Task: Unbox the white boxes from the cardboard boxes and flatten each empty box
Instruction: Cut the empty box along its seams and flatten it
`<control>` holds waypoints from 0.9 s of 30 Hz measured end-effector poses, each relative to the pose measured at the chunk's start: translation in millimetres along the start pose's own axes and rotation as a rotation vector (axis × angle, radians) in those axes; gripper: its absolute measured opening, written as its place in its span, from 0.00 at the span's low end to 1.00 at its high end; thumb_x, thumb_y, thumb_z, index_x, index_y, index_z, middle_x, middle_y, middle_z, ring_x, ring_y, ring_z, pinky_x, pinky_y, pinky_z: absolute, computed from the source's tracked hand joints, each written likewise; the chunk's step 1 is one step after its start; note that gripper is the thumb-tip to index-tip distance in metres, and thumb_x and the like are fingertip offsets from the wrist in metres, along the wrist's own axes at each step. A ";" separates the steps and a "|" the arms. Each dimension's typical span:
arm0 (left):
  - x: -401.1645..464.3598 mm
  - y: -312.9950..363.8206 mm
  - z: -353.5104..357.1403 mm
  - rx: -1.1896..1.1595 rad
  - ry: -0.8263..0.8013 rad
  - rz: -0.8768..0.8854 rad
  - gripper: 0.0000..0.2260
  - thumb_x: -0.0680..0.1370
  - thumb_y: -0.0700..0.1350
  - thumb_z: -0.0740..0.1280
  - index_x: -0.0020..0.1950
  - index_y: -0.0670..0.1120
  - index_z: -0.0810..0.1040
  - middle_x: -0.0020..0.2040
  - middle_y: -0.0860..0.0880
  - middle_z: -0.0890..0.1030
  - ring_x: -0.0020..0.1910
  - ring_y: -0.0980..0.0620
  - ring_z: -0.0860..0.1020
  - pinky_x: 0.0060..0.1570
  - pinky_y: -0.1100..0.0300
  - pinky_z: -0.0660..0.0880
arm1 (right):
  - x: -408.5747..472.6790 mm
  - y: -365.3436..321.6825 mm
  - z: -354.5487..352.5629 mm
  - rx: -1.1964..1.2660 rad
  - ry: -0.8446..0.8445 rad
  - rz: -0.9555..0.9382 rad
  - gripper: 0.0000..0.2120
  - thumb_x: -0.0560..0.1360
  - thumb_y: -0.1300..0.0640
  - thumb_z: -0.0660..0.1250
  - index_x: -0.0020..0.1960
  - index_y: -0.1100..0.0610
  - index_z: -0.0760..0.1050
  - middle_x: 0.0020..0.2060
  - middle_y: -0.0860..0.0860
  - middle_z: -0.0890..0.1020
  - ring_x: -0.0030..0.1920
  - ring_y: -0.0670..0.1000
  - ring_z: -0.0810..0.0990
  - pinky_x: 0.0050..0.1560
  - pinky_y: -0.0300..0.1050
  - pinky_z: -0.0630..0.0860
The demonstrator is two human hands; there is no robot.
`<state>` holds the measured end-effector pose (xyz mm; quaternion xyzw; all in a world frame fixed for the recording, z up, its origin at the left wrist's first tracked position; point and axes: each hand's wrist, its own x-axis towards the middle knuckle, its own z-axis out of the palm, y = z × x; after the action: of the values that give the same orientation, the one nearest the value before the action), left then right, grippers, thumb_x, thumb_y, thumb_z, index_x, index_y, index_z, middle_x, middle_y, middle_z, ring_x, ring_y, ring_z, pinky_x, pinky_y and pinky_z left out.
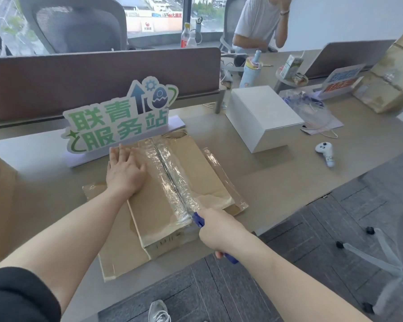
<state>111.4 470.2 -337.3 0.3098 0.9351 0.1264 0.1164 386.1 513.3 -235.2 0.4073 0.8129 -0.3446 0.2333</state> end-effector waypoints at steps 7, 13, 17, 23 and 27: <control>-48.6 -0.9 -10.0 0.016 0.055 0.187 0.28 0.81 0.55 0.58 0.80 0.50 0.56 0.81 0.46 0.45 0.79 0.46 0.40 0.77 0.47 0.43 | 4.0 39.7 6.6 0.458 0.273 -0.192 0.20 0.79 0.61 0.56 0.68 0.45 0.70 0.37 0.56 0.80 0.24 0.53 0.77 0.26 0.45 0.76; -115.5 3.0 -6.2 0.106 -0.124 0.435 0.25 0.82 0.59 0.57 0.78 0.58 0.58 0.81 0.52 0.50 0.80 0.51 0.46 0.77 0.50 0.44 | -2.3 73.4 45.2 0.749 0.300 -0.188 0.23 0.82 0.61 0.55 0.73 0.41 0.65 0.35 0.56 0.78 0.26 0.54 0.74 0.27 0.45 0.73; -115.9 7.2 -4.8 0.185 -0.163 0.489 0.23 0.83 0.58 0.54 0.78 0.61 0.56 0.81 0.53 0.50 0.80 0.51 0.45 0.77 0.49 0.42 | -16.1 76.4 76.3 0.929 0.307 -0.153 0.22 0.82 0.63 0.54 0.71 0.42 0.68 0.33 0.57 0.77 0.24 0.54 0.72 0.27 0.45 0.73; -104.1 3.2 3.4 0.280 -0.171 0.612 0.33 0.74 0.67 0.38 0.79 0.62 0.52 0.81 0.52 0.49 0.80 0.50 0.44 0.77 0.47 0.40 | -18.3 44.0 100.2 1.194 0.313 -0.102 0.21 0.83 0.63 0.55 0.66 0.40 0.70 0.33 0.59 0.77 0.26 0.55 0.72 0.28 0.46 0.73; -102.0 -2.6 11.1 0.270 -0.116 0.644 0.34 0.74 0.66 0.35 0.79 0.62 0.52 0.81 0.51 0.50 0.80 0.49 0.46 0.76 0.46 0.43 | -20.3 25.1 105.5 1.307 0.380 -0.055 0.20 0.82 0.65 0.55 0.65 0.44 0.73 0.33 0.60 0.75 0.26 0.55 0.72 0.26 0.45 0.70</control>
<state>192.9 407.9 -334.4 0.6079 0.7897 0.0138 0.0815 428.5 434.7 -300.1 0.4972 0.4745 -0.6934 -0.2163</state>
